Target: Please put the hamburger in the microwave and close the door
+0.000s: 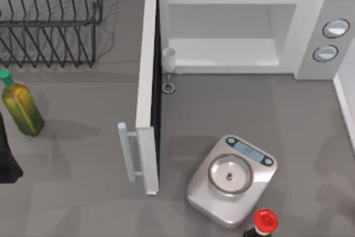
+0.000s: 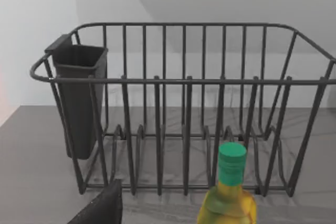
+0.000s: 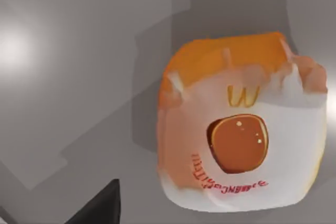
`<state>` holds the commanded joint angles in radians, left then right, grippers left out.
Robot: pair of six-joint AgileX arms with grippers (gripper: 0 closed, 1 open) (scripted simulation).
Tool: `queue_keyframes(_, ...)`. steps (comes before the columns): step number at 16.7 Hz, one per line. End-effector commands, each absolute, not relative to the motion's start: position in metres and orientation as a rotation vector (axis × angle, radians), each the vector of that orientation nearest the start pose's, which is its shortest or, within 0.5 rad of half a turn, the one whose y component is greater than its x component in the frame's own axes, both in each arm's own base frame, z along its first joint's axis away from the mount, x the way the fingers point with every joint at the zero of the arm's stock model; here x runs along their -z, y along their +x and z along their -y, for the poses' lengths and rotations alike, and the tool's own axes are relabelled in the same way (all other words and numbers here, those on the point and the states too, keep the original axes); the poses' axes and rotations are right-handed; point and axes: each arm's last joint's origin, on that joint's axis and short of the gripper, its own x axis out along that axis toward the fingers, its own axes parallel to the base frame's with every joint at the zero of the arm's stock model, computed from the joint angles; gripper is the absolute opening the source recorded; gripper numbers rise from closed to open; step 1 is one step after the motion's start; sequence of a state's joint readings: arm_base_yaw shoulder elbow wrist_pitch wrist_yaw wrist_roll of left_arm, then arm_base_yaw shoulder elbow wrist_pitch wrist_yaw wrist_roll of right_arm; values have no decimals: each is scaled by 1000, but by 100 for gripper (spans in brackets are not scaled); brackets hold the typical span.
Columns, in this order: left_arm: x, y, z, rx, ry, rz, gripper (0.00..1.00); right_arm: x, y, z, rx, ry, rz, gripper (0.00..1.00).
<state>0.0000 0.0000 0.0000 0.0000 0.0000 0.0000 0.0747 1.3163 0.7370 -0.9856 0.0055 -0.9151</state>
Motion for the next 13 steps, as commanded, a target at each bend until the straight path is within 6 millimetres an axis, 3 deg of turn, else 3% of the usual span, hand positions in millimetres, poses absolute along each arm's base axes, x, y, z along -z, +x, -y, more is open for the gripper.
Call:
queue_keyframes(6,-160,106,1,0,0,0,100,-168,197,-14,-761,-771,-1430,100)
queue_keyframes(13,-160,106,1,0,0,0,100,-110,201,-15,-757,-776,-1417,100)
